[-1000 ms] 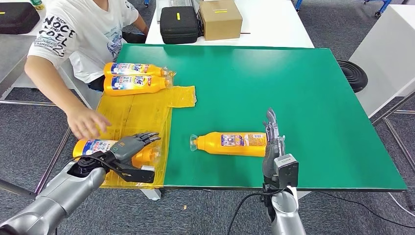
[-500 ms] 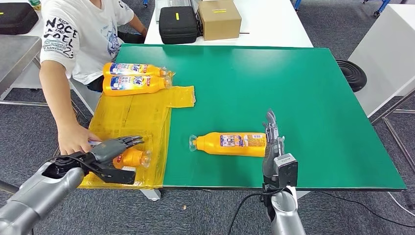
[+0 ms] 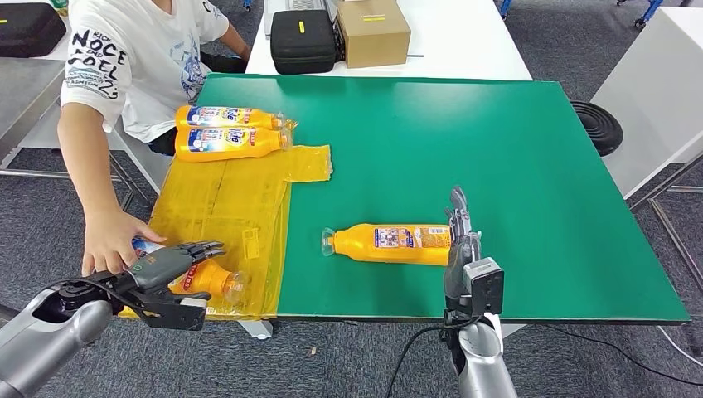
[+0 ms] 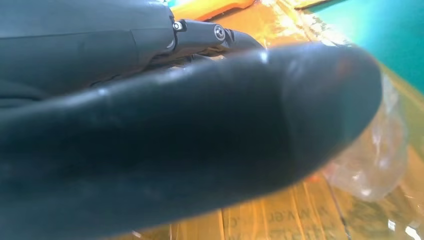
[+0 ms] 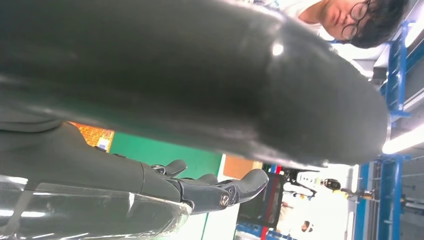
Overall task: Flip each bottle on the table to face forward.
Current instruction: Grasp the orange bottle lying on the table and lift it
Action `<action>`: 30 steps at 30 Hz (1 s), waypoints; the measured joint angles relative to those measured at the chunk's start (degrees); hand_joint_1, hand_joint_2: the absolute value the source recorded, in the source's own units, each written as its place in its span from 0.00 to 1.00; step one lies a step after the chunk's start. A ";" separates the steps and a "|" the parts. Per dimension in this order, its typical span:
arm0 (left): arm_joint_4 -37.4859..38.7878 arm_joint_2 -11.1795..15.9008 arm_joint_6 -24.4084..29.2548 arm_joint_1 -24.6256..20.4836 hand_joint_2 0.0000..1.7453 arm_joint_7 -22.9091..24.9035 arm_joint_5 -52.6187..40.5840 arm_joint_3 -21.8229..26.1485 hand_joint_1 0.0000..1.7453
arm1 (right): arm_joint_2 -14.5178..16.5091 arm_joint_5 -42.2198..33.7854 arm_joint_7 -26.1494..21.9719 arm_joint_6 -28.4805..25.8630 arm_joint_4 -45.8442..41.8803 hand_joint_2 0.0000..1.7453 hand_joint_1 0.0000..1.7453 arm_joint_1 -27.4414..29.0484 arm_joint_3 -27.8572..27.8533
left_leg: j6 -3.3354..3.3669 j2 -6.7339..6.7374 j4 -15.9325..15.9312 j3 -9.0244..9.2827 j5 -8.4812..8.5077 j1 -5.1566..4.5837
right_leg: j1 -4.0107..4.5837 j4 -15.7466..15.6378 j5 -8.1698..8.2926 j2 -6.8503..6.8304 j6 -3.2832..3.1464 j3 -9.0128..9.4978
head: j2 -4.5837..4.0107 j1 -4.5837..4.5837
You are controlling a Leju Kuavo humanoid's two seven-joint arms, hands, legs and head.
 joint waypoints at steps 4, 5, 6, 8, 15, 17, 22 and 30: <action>-2.87 1.53 -0.33 1.65 0.00 -1.16 2.58 1.46 0.00 | -0.02 -0.03 0.37 -0.11 0.00 0.00 0.00 0.20 -0.14 | 0.00 0.00 0.00 0.00 0.00 0.01 | 0.01 0.00 0.00 0.00 0.00 -0.03 | 0.00 0.01; -3.02 1.58 -0.33 1.77 0.00 -1.28 2.75 1.57 0.00 | -0.02 -0.03 0.38 -0.11 0.00 0.00 0.00 0.22 -0.15 | 0.00 0.00 0.00 0.00 0.00 0.01 | 0.01 0.00 0.00 0.00 0.00 -0.03 | 0.00 0.01; -3.05 1.59 -0.32 1.79 0.00 -1.31 2.80 1.59 0.00 | -0.02 -0.03 0.39 -0.11 0.00 0.00 0.00 0.23 -0.15 | 0.00 0.00 0.00 0.00 0.00 0.01 | 0.01 0.00 0.00 0.00 0.00 -0.03 | 0.00 0.01; -3.23 1.65 -0.31 1.89 0.00 -1.46 3.04 1.72 0.00 | -0.02 -0.03 0.40 -0.11 0.00 0.00 0.00 0.24 -0.15 | 0.00 0.00 0.00 0.00 0.00 0.01 | 0.01 0.00 0.00 0.00 0.00 -0.03 | 0.00 0.01; -7.13 -3.21 7.84 5.87 0.00 -10.74 6.36 8.81 0.00 | 0.01 1.10 2.60 -0.13 -0.08 0.00 0.00 0.89 -0.36 | 0.00 -0.06 0.00 -0.06 0.00 -0.01 | -0.05 -0.04 0.00 -0.04 0.01 -0.10 | 0.00 0.00; -7.12 -6.08 10.45 6.43 0.00 -12.87 7.21 10.68 0.00 | 0.09 1.61 3.12 -0.13 -0.09 0.00 0.00 1.10 -0.40 | 0.01 -0.06 0.01 -0.08 0.00 -0.04 | -0.05 -0.03 0.01 -0.05 0.02 -0.08 | 0.00 0.01; -7.14 -11.11 13.51 7.62 0.00 -15.25 10.20 14.32 0.00 | 0.16 3.00 3.68 -0.56 -0.13 0.00 0.00 1.52 -0.54 | 0.01 -0.03 0.01 -0.07 -0.01 -0.07 | -0.05 -0.04 0.02 -0.04 0.03 -0.09 | 0.00 -0.01; -7.23 -16.47 15.10 8.88 0.00 -15.68 11.75 18.27 0.00 | 0.16 4.85 4.40 -1.33 -0.64 0.00 0.00 1.64 -0.73 | 0.00 -0.02 0.01 -0.08 -0.02 -0.04 | -0.03 -0.03 0.01 -0.04 0.02 -0.11 | 0.00 -0.01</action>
